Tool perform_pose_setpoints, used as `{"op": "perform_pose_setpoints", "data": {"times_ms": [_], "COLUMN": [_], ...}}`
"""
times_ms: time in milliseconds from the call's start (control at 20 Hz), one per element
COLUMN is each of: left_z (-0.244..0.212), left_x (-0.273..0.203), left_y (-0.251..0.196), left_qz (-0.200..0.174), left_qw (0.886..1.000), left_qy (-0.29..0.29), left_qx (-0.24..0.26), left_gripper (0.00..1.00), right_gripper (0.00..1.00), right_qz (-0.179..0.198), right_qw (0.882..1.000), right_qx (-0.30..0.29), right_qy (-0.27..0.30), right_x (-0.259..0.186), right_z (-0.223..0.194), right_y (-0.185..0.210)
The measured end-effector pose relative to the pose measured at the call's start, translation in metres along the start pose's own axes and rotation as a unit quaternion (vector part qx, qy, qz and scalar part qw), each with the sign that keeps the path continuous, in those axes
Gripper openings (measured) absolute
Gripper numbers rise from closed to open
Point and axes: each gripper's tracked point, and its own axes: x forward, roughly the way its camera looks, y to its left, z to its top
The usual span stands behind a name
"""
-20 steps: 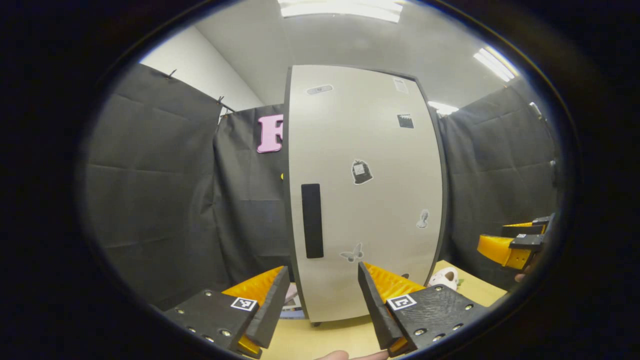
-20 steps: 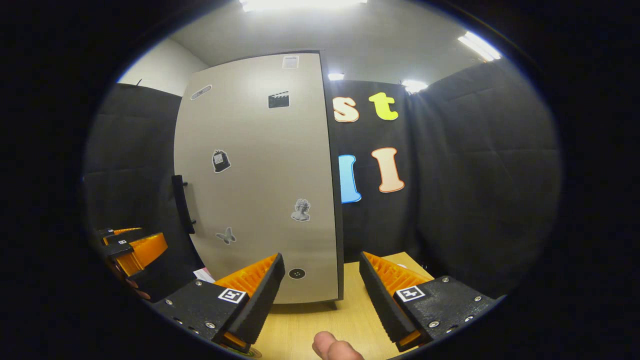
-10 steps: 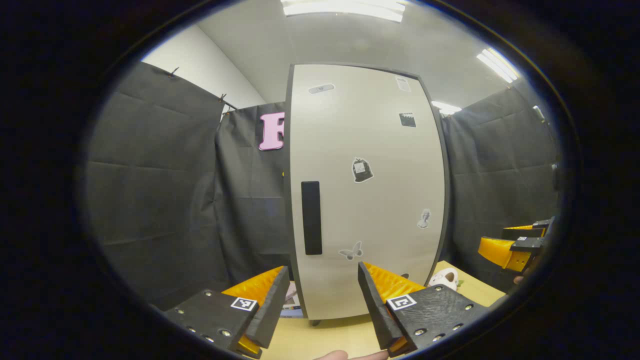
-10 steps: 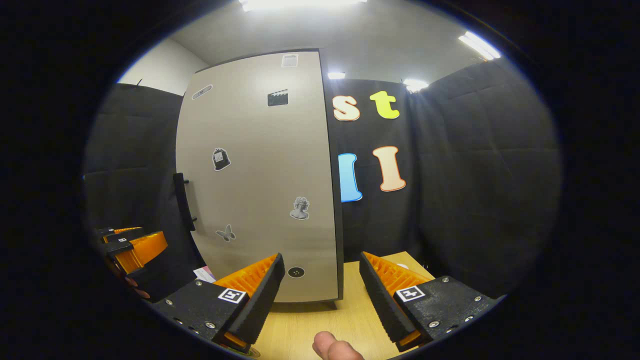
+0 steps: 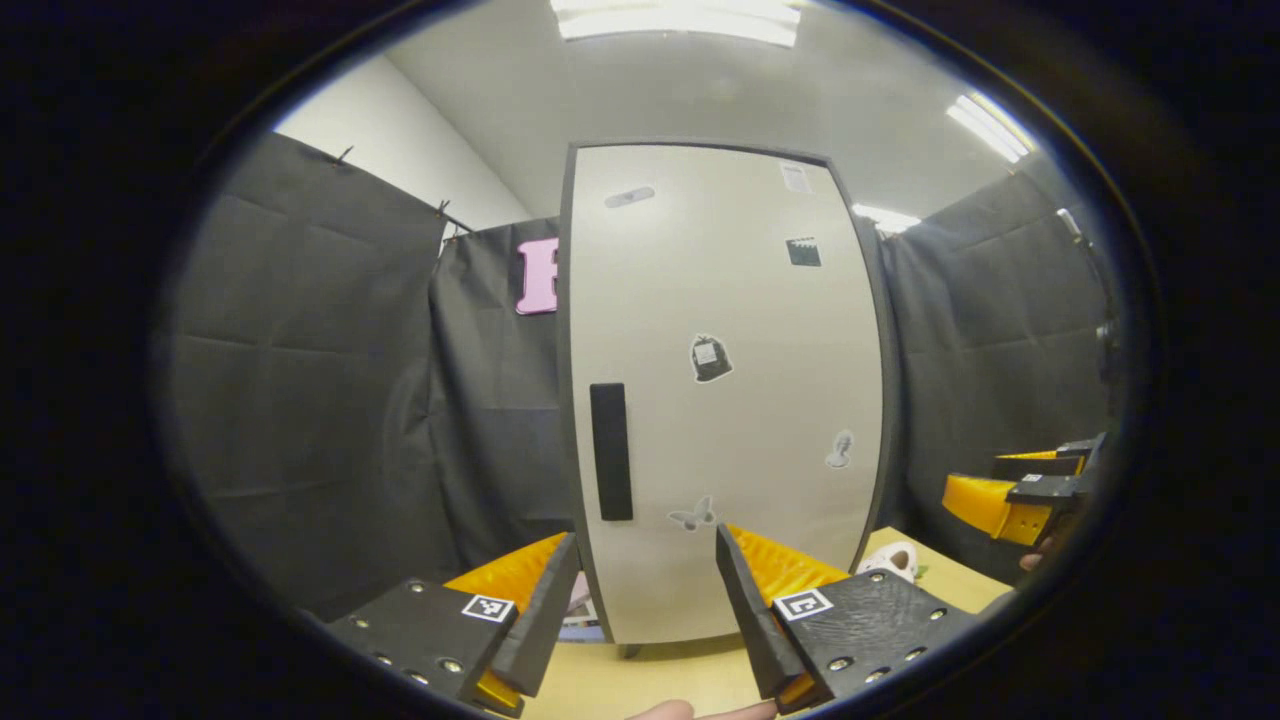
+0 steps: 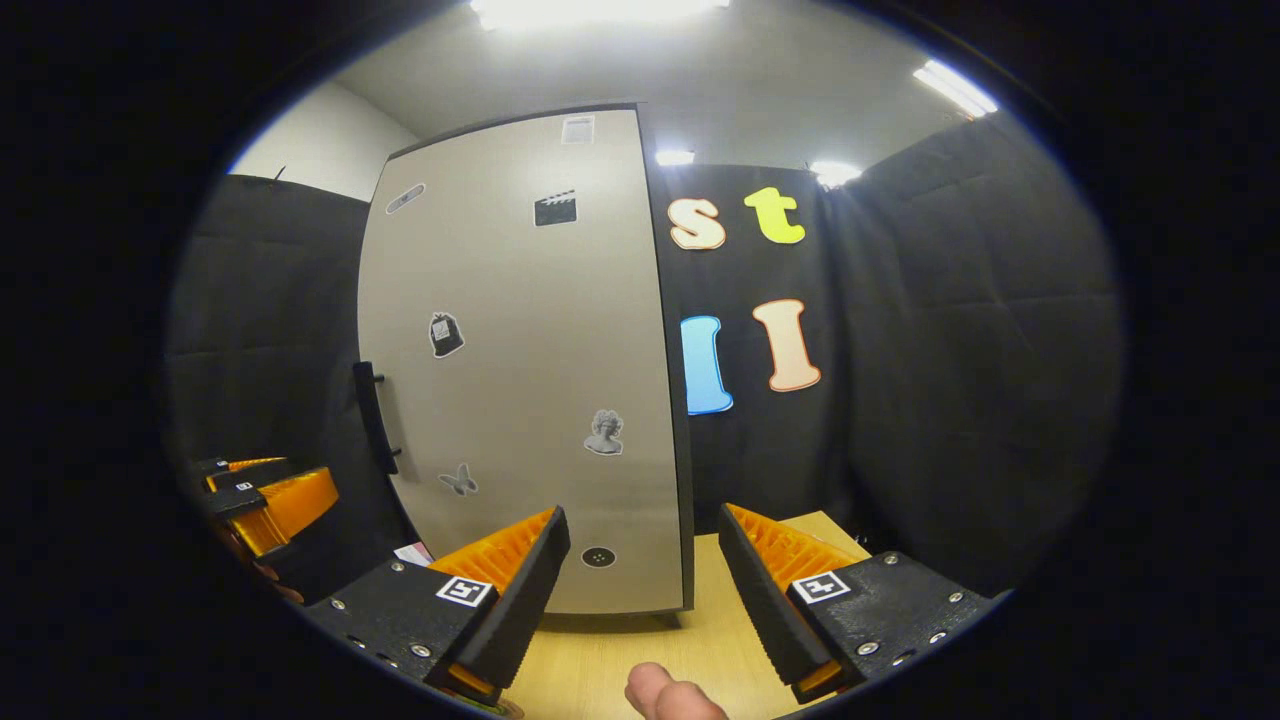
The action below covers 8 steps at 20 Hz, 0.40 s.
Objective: Open the cabinet door with the right hand, grasp the bottle in the cabinet with the left hand and place it on the coaster, then close the cabinet door with the right hand.
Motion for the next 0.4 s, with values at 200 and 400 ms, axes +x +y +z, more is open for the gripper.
{"op": "perform_pose_setpoints", "data": {"times_ms": [200, 400], "left_z": [0.000, 0.000], "left_x": [-0.002, -0.001], "left_y": [-0.003, -0.003], "left_qz": [-0.011, -0.011], "left_qw": [1.000, 1.000], "left_qy": [0.001, 0.000], "left_qx": [-0.006, -0.008], "left_gripper": [0.82, 0.75], "right_gripper": [0.93, 0.93], "right_qz": [0.006, 0.004], "right_qw": [1.000, 1.000], "right_qx": [-0.003, -0.003], "right_qy": [-0.008, -0.013], "right_x": [0.000, 0.000], "right_z": [0.006, 0.011], "right_y": [0.002, -0.001]}}
